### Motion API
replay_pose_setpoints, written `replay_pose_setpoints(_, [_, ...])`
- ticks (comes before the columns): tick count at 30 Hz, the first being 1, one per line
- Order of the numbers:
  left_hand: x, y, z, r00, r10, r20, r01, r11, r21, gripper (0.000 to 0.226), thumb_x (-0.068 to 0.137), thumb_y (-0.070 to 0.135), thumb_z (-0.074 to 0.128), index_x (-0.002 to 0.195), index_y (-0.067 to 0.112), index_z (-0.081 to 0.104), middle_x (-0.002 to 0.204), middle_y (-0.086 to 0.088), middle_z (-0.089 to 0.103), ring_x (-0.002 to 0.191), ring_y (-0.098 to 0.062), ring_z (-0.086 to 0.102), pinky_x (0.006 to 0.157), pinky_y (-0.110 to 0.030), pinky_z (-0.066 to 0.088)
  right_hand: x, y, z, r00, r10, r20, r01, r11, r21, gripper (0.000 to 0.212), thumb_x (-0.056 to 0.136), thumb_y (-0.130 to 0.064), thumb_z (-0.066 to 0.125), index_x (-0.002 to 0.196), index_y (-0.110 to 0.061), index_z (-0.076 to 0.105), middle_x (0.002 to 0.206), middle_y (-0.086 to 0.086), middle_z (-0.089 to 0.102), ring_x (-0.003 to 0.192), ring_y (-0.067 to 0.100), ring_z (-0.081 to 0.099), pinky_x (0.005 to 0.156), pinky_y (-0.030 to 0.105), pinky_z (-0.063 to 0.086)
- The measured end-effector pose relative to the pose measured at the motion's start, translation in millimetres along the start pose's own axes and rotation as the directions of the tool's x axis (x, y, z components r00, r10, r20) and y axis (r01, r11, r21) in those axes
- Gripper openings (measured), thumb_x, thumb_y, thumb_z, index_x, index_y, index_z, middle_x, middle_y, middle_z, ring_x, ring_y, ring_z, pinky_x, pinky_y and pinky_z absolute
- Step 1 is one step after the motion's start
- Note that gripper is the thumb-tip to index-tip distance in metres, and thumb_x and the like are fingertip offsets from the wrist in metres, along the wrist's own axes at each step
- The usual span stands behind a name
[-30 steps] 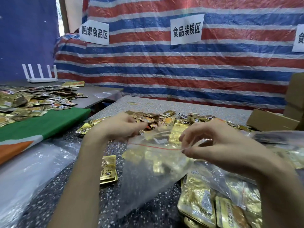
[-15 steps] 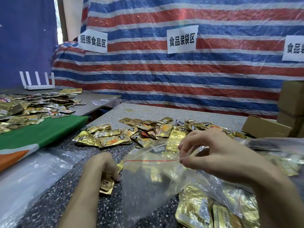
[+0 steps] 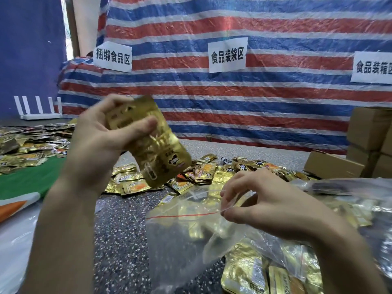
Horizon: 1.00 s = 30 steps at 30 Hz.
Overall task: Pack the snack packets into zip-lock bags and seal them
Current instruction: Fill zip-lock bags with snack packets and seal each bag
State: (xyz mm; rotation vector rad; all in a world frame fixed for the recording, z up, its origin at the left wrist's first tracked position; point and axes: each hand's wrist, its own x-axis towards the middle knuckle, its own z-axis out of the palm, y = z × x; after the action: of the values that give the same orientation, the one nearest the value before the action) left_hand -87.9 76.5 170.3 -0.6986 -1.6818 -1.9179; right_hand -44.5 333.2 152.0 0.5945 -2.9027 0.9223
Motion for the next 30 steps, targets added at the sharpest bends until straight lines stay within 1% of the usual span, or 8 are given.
replay_pose_setpoints(2, [-8, 17, 14, 0.997, 0.081, 0.015, -0.080, 0.993, -0.083, 0.032, 0.062, 0.025, 0.084, 0.088, 0.024, 0.066, 0.084, 0.007, 0.071, 0.080, -0.013, 0.070, 0.070, -0.026, 0.060, 0, -1, 1, 1.000, -0.011, -0.002, 0.011, 1.000, -0.010, 0.008, 0.084, -0.026, 0.074, 0.076, -0.027, 0.075, 0.095, -0.014, 0.068, 0.087, 0.000, 0.065, 0.083, 0.036, 0.059])
replay_pose_setpoints(5, [-16, 25, 33, 0.993, 0.108, 0.047, -0.113, 0.988, 0.109, 0.036, 0.062, 0.030, 0.083, 0.092, 0.023, 0.064, 0.086, 0.003, 0.073, 0.081, -0.015, 0.073, 0.068, -0.026, 0.060, -1, -1, 1, 0.999, -0.050, -0.015, 0.050, 0.999, -0.010, 0.006, 0.084, -0.027, 0.075, 0.078, -0.028, 0.077, 0.098, -0.016, 0.067, 0.089, 0.000, 0.065, 0.084, 0.033, 0.057])
replay_pose_setpoints(8, [-18, 21, 46, 0.991, 0.059, 0.121, -0.092, 0.953, 0.289, 0.038, 0.058, 0.036, 0.081, 0.091, 0.023, 0.066, 0.087, 0.001, 0.074, 0.078, -0.016, 0.073, 0.064, -0.028, 0.061, -4, -2, -1, 0.994, -0.101, -0.038, 0.102, 0.995, 0.019, 0.005, 0.084, -0.028, 0.076, 0.081, -0.032, 0.077, 0.099, -0.019, 0.066, 0.092, 0.002, 0.066, 0.083, 0.031, 0.057])
replay_pose_setpoints(16, [-16, 4, 55, 0.926, -0.101, 0.363, -0.065, 0.905, 0.420, 0.029, 0.067, 0.023, 0.091, 0.085, 0.024, 0.068, 0.078, 0.004, 0.072, 0.069, -0.010, 0.070, 0.062, -0.026, 0.057, -4, 0, -7, 0.974, -0.173, -0.143, 0.189, 0.976, 0.104, 0.007, 0.083, -0.025, 0.075, 0.077, -0.027, 0.079, 0.096, -0.016, 0.068, 0.086, 0.006, 0.068, 0.075, 0.020, 0.054])
replay_pose_setpoints(19, [-14, -1, 54, 0.879, -0.154, 0.452, -0.121, 0.844, 0.523, 0.014, 0.073, 0.025, 0.085, 0.076, 0.021, 0.073, 0.068, 0.009, 0.068, 0.061, -0.003, 0.063, 0.056, -0.016, 0.048, -5, 0, -10, 0.961, -0.206, -0.186, 0.231, 0.965, 0.122, 0.007, 0.076, -0.032, 0.074, 0.074, -0.027, 0.078, 0.094, -0.013, 0.070, 0.085, 0.007, 0.069, 0.072, 0.018, 0.053])
replay_pose_setpoints(22, [-12, -4, 52, 0.834, -0.157, 0.528, -0.139, 0.868, 0.477, 0.011, 0.079, 0.027, 0.079, 0.074, 0.018, 0.076, 0.064, 0.008, 0.068, 0.056, 0.002, 0.056, 0.052, -0.011, 0.040, -3, 1, -9, 0.960, -0.211, -0.186, 0.230, 0.969, 0.091, 0.007, 0.074, -0.034, 0.073, 0.074, -0.030, 0.079, 0.093, -0.015, 0.070, 0.086, 0.008, 0.068, 0.073, 0.021, 0.054])
replay_pose_setpoints(26, [1, -26, 43, 0.933, -0.159, 0.322, 0.008, 0.905, 0.426, 0.015, 0.089, 0.028, 0.069, 0.077, 0.021, 0.073, 0.064, 0.010, 0.067, 0.055, 0.004, 0.054, 0.052, -0.011, 0.041, -1, 1, -7, 0.968, -0.201, -0.150, 0.213, 0.975, 0.070, 0.011, 0.073, -0.037, 0.072, 0.072, -0.028, 0.079, 0.091, -0.016, 0.069, 0.085, 0.006, 0.067, 0.075, 0.024, 0.054])
replay_pose_setpoints(30, [17, -85, 29, 0.958, -0.271, 0.091, 0.165, 0.786, 0.596, 0.021, 0.094, 0.028, 0.064, 0.077, 0.017, 0.071, 0.075, -0.002, 0.070, 0.064, -0.009, 0.058, 0.067, -0.035, 0.051, -5, 1, -10, 0.979, -0.173, -0.109, 0.181, 0.981, 0.070, 0.012, 0.072, -0.040, 0.073, 0.074, -0.029, 0.078, 0.091, -0.013, 0.070, 0.084, 0.008, 0.068, 0.077, 0.032, 0.055])
